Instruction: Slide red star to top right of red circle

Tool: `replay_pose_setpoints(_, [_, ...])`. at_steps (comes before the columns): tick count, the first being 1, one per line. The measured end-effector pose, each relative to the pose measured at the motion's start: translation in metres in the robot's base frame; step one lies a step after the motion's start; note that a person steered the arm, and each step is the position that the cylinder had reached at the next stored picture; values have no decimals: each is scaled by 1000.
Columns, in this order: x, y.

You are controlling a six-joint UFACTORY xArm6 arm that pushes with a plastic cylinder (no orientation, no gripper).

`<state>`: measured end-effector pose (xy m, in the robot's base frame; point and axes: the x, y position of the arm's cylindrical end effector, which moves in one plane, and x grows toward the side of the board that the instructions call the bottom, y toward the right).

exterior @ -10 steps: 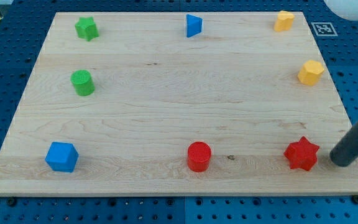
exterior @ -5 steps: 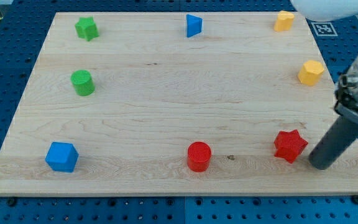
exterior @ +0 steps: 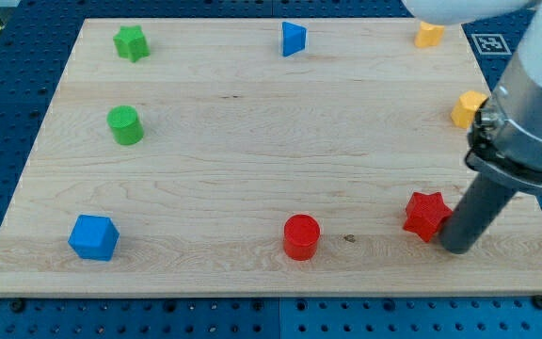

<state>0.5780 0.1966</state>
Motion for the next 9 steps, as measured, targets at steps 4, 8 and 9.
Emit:
replay_pose_setpoints(4, [-18,-3])
replay_pose_setpoints(8, [-4,-69])
replay_pose_setpoints(9, [-10,-73])
